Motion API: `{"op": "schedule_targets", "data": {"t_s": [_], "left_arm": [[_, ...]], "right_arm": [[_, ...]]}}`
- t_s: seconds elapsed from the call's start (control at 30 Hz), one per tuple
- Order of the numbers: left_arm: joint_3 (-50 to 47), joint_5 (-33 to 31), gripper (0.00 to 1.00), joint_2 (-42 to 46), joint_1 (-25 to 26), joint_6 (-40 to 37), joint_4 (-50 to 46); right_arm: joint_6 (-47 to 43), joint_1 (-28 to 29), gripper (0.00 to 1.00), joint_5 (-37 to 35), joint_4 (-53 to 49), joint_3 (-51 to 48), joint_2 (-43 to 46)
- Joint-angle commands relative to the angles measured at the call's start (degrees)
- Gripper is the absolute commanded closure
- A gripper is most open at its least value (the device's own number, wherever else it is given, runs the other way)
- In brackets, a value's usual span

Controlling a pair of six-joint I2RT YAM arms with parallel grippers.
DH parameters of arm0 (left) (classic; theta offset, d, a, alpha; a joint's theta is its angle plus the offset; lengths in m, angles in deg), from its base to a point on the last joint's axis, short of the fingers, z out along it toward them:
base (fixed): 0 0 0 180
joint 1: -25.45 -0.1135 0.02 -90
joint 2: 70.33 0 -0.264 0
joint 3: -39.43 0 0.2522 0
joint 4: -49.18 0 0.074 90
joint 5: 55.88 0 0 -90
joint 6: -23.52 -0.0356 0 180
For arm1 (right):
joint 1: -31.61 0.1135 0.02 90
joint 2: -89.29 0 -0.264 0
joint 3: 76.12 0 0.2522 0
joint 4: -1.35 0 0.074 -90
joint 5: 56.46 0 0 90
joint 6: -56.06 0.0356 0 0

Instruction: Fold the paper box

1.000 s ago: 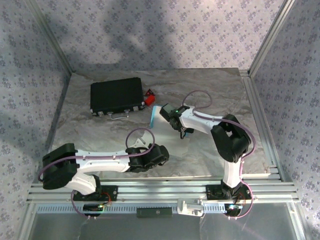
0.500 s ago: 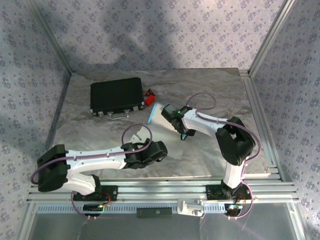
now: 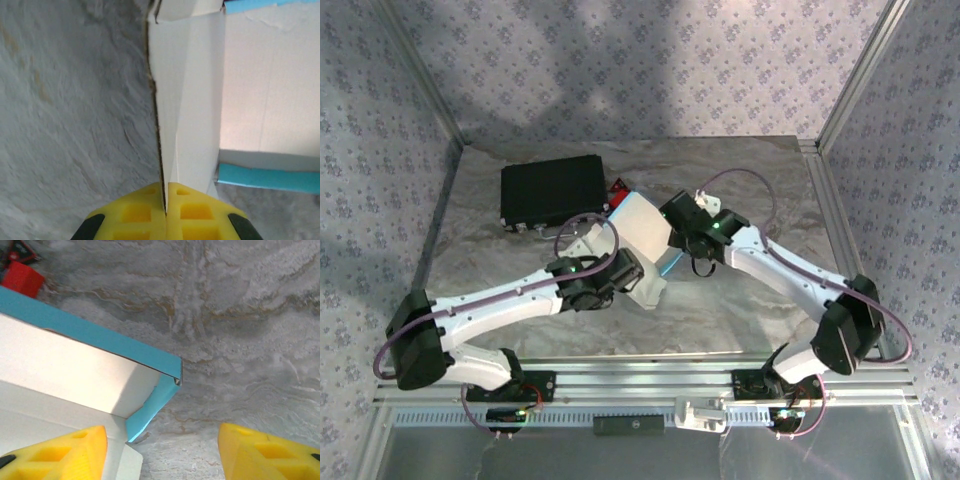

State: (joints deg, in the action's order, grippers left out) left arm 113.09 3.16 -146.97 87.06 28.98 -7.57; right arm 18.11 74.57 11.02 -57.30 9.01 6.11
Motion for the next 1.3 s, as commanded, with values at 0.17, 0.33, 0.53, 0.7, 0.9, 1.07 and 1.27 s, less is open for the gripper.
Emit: {"op": "schedule_targets", "data": {"t_s": [0.17,0.33,0.53,0.7,0.9,1.07,1.27], "left_arm": [[18.59,6.47,1.00,-8.92,-12.82,-49.32,-20.28],[28.70,3.01,1.00,-16.83,-13.85,-66.17,-28.16],[38.62,-1.63,1.00,-23.52,-12.69,-81.60,-31.22],[43.69,-11.97,1.00,-29.00,-7.92,-94.43,-29.50],[42.33,-20.63,1.00,-34.77,-4.91,-109.21,-19.85],[41.51,-17.72,1.00,-35.32,-4.26,-119.61,-11.67],[41.73,-18.47,0.84,-36.28,-1.92,-124.62,-6.95]], "right_arm": [[-3.93,-4.38,0.43,3.37,1.83,-7.01,7.07],[-4.91,-6.37,0.44,6.27,4.66,-11.16,9.18],[-5.29,-9.21,0.44,10.04,7.73,-15.76,10.92],[-6.66,-13.54,0.45,14.54,12.18,-20.81,14.27],[-8.00,-17.79,0.45,17.82,13.92,-25.46,17.96],[-8.59,-20.21,0.45,19.26,14.50,-28.53,19.67],[-9.42,-21.49,0.44,20.55,15.35,-30.10,20.24]]}}
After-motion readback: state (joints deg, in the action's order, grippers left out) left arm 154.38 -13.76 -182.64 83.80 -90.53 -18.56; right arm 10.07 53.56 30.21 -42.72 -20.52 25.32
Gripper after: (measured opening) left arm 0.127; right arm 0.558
